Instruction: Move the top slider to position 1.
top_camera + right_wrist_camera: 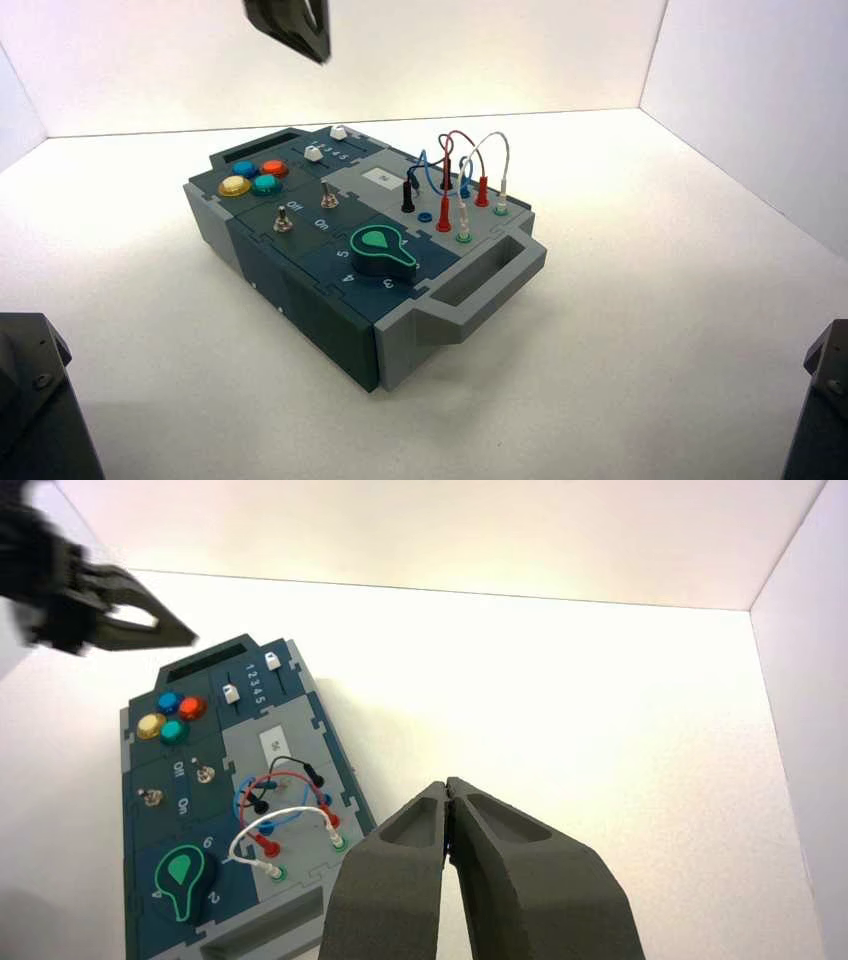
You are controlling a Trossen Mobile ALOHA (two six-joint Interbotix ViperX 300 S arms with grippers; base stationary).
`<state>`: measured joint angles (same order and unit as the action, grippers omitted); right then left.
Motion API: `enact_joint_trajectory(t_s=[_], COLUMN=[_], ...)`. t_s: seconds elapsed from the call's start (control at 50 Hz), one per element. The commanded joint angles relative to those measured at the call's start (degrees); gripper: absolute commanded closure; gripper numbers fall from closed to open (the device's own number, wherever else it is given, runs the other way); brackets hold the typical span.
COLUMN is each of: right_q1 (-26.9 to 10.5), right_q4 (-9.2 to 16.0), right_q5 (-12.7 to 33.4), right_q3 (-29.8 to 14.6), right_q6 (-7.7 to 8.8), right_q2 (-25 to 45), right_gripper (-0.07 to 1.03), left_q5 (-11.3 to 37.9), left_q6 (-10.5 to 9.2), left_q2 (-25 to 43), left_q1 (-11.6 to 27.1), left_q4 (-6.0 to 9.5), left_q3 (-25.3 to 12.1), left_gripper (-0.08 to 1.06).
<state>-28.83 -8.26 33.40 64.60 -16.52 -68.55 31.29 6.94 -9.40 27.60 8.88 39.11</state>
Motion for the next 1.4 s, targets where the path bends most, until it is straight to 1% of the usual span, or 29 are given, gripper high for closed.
enact_joint_trajectory(t_s=[0.02, 0.18, 0.3, 0.58, 0.92, 1.06, 1.4], right_q1=[0.4, 0.4, 0.4, 0.4, 0.4, 0.4, 0.4], right_q4=[0.0, 0.0, 0.0, 0.0, 0.0, 0.0, -0.1], right_q5=[-0.7, -0.7, -0.7, -0.6, -0.6, -0.6, -0.6], right_q3=[-0.9, -0.9, -0.9, -0.9, -0.8, -0.8, -0.8], right_q6=[-0.18, -0.18, -0.18, -0.18, -0.18, -0.18, -0.18], right_q2=[0.6, 0.6, 0.7, 0.7, 0.6, 0.6, 0.7], right_gripper=[0.99, 0.99, 0.99, 0.99, 0.99, 0.99, 0.99], left_q5=[-0.4, -0.4, -0.4, -0.4, -0.5, -0.6, -0.8], left_q6=[0.88, 1.93, 2.11, 3.08, 3.87, 4.04, 5.45], left_q2=[2.9, 7.8, 11.2, 16.5, 19.8, 20.4, 21.7], left_q1=[0.3, 0.3, 0.3, 0.2, -1.1, -2.1, -4.0], left_q4=[-0.09, -0.09, -0.09, -0.26, -0.44, -0.44, -0.44], left_q3=[-3.7, -6.5, -8.1, -10.5, -12.5, -12.7, -13.1], left_gripper=[1.01, 1.01, 1.01, 1.01, 1.01, 1.01, 1.01])
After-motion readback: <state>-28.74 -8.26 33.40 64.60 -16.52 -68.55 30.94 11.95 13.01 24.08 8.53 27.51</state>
